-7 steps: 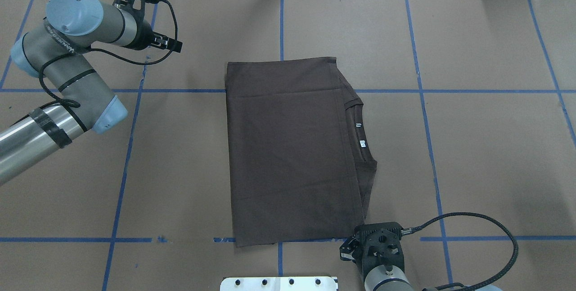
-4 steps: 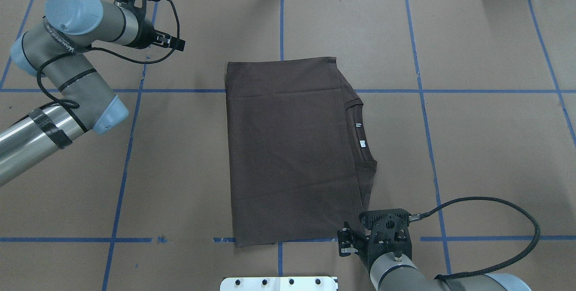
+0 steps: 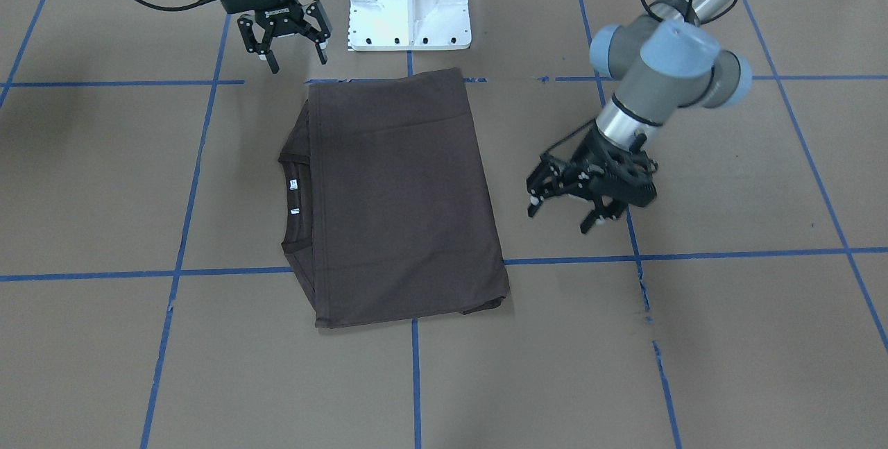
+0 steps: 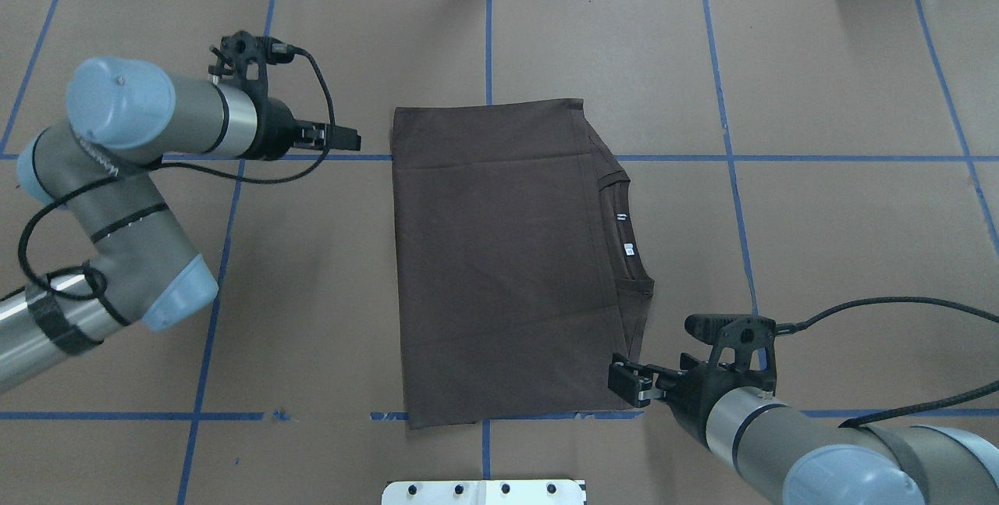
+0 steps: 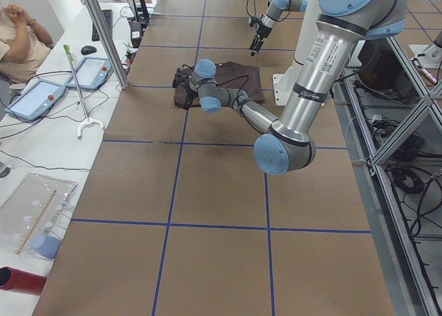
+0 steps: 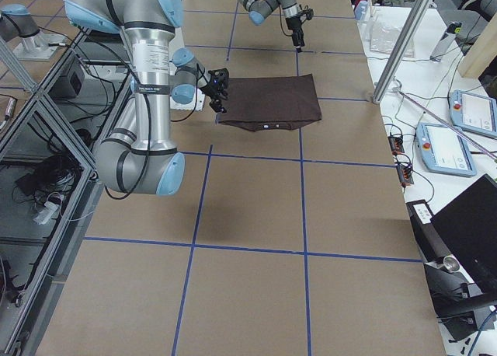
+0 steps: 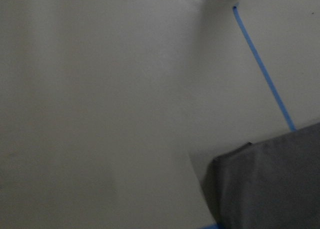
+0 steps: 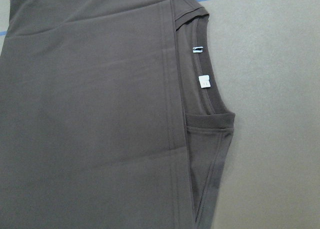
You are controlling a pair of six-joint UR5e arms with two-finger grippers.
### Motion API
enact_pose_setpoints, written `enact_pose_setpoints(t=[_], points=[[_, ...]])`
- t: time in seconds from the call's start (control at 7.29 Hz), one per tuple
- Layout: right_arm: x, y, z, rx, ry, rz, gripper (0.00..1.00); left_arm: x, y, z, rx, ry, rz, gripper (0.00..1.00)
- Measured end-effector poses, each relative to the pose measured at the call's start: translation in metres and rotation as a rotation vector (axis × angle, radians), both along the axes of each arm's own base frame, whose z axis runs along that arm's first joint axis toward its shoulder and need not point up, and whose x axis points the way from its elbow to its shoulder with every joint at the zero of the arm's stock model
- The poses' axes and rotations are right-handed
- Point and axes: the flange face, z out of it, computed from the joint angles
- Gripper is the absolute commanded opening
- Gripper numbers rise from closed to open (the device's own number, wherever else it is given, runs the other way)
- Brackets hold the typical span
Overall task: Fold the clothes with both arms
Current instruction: 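Move both grippers to the shirt's near corners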
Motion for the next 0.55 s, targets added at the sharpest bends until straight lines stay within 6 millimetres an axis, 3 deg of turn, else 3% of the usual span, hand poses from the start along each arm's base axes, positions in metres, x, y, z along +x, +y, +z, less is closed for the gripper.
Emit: enact_pose_setpoints(t=[0.41, 0.55], points=[[0.023, -0.036, 0.001, -0.046, -0.039, 0.041, 1.00, 0.028, 0.145, -0.058, -0.129, 0.113, 0.043, 0.97], [0.026, -0.042, 0.001, -0.054, -0.042, 0.044, 1.00, 0.042, 0.176, -0.063, -0.181, 0.119, 0.021, 0.79]])
